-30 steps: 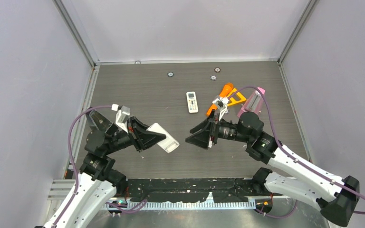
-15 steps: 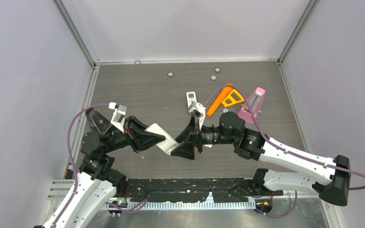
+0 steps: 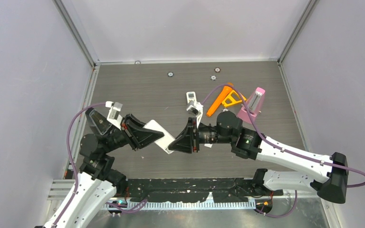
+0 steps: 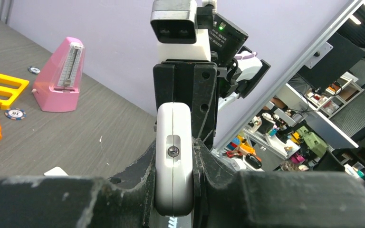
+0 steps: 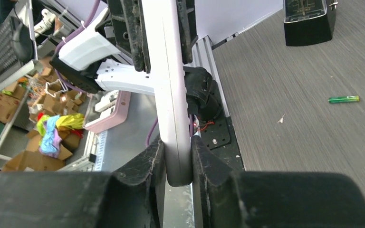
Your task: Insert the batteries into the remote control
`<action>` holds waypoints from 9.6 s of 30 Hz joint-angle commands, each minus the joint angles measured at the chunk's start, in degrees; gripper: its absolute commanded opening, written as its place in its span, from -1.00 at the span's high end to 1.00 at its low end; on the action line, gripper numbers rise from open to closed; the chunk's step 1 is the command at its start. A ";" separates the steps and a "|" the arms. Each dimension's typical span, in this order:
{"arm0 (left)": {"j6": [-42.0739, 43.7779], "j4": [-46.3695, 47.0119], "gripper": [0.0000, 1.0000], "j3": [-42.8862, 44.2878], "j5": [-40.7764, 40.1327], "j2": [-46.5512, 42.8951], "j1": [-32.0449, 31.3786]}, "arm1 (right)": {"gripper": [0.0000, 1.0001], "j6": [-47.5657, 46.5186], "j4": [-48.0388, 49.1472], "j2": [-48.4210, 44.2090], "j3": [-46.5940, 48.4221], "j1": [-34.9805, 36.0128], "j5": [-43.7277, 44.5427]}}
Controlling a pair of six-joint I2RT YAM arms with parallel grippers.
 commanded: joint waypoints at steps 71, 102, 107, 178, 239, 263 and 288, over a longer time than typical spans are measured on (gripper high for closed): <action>20.88 -40.44 1.00 9.48 -23.19 4.67 0.14 | -0.19 -31.53 -29.54 20.87 4.94 -15.05 28.02; 20.57 -42.99 1.00 11.46 -7.63 11.19 9.05 | 0.13 -51.86 -36.22 46.35 20.29 -18.56 19.90; 20.36 -42.68 1.00 11.08 -7.33 11.19 9.31 | 0.47 -50.53 -35.80 46.75 20.44 -19.23 21.30; 13.45 -42.83 1.00 12.83 12.61 24.81 9.48 | 0.73 -41.98 -19.05 17.83 15.62 14.33 25.91; 11.32 -38.29 1.00 10.31 12.46 24.96 9.52 | -0.91 16.03 -17.19 13.31 12.50 5.07 23.23; 11.78 -38.10 1.00 9.84 13.05 24.84 9.52 | -0.29 26.30 -1.97 14.77 3.92 2.54 16.27; -2.07 -28.89 1.00 8.47 18.05 24.87 9.52 | 0.20 24.84 5.60 15.72 2.14 2.29 10.53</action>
